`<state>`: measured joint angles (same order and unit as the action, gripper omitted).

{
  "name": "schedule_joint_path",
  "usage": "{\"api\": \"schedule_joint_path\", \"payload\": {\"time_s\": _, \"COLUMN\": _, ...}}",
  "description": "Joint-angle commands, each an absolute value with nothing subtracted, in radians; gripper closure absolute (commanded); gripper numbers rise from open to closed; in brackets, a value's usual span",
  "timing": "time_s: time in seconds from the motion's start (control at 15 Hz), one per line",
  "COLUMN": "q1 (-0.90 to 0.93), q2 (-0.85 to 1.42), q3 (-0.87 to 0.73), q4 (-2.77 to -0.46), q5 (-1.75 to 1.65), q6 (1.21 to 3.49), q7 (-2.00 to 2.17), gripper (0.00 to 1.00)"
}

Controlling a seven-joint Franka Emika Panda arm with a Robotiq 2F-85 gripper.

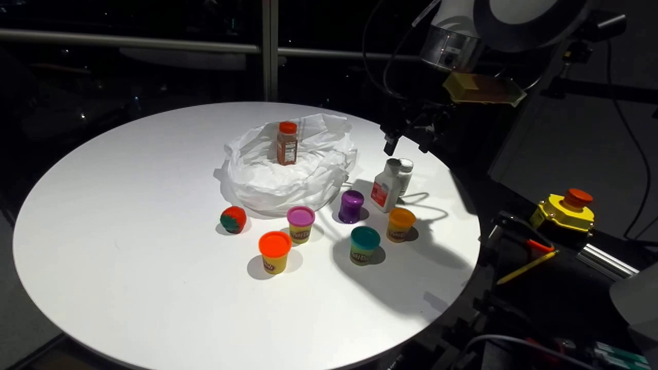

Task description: Pick up the objects from the table and put them on the plastic

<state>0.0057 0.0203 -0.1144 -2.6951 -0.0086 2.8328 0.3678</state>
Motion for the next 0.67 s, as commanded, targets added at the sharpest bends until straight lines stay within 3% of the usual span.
{"api": "schedule_joint_path", "payload": {"time_s": 0.0, "q1": -0.007, "q2": 0.01, "q3": -0.073, "q4": -2.706, "q5": 0.114, "q6": 2.866, "q7": 0.239, "gripper": 0.0}}
{"api": "schedule_joint_path", "payload": {"time_s": 0.33, "q1": -0.009, "q2": 0.057, "q3": -0.057, "q4": -2.674, "q5": 0.153, "q6": 2.848, "q7": 0.191, "gripper": 0.05}}
{"api": "schedule_joint_path", "payload": {"time_s": 0.47, "q1": -0.011, "q2": 0.072, "q3": -0.055, "q4": -2.667, "q5": 0.159, "q6": 2.852, "q7": 0.183, "gripper": 0.31}}
{"api": "schedule_joint_path", "payload": {"time_s": 0.6, "q1": -0.012, "q2": 0.099, "q3": -0.06, "q4": -2.653, "q5": 0.144, "q6": 2.865, "q7": 0.191, "gripper": 0.48}}
